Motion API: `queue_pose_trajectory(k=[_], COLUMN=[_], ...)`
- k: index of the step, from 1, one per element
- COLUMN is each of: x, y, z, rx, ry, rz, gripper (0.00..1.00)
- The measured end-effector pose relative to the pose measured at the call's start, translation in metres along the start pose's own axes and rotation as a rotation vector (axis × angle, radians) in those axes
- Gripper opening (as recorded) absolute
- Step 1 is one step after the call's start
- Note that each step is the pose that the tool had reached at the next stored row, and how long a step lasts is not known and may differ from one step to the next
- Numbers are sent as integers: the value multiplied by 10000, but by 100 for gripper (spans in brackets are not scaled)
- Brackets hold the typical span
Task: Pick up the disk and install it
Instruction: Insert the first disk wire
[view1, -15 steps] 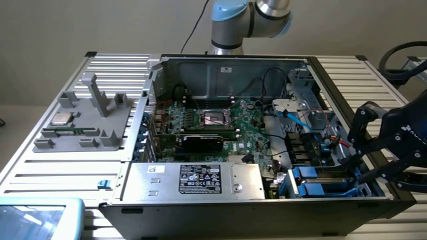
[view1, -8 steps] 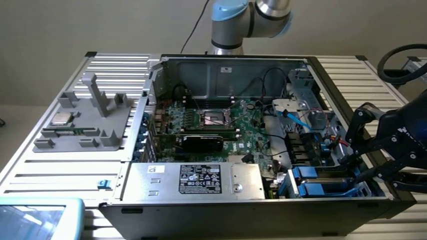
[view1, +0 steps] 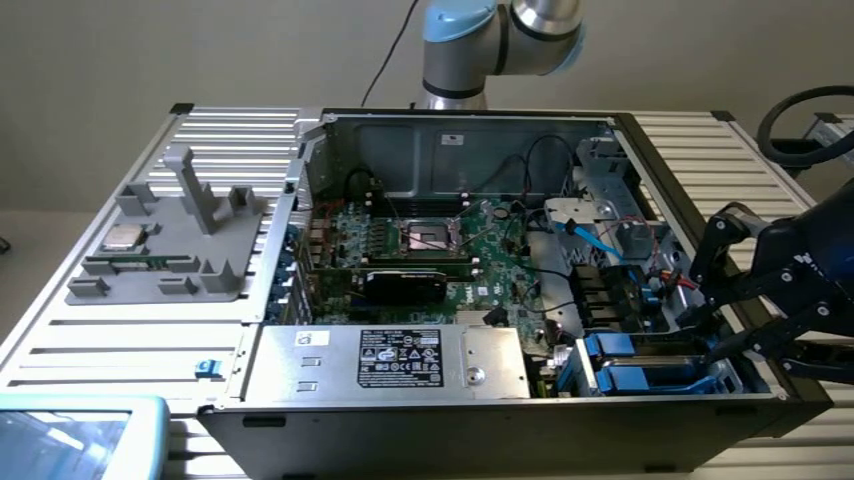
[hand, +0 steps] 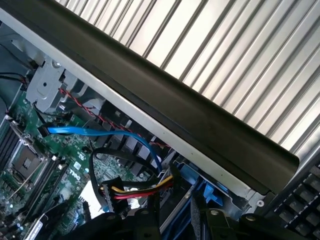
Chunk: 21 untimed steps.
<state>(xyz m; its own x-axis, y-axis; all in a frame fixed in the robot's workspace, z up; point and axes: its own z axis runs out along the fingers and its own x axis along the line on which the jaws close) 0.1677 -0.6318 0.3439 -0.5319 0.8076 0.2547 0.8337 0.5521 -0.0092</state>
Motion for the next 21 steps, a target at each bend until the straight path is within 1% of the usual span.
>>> queue_pose_trajectory(k=[3,4,8,14,15,16,17,21], x=[-10,-20,-56,-62,-64,-67,-70,-89], y=[-3,-5,-14,-14,-13,-13,-11,-5], z=[0,-2,-12,-12,-11,-12,-12,-14], rx=[-97,-113,-99,-99,-98,-96,-93,-68], ry=[166,209,224,225,225,224,228,245], rz=[-25,-31,-26,-27,-27,-27,-26,-19], gripper=[38,38,38,38,36,36,29,29])
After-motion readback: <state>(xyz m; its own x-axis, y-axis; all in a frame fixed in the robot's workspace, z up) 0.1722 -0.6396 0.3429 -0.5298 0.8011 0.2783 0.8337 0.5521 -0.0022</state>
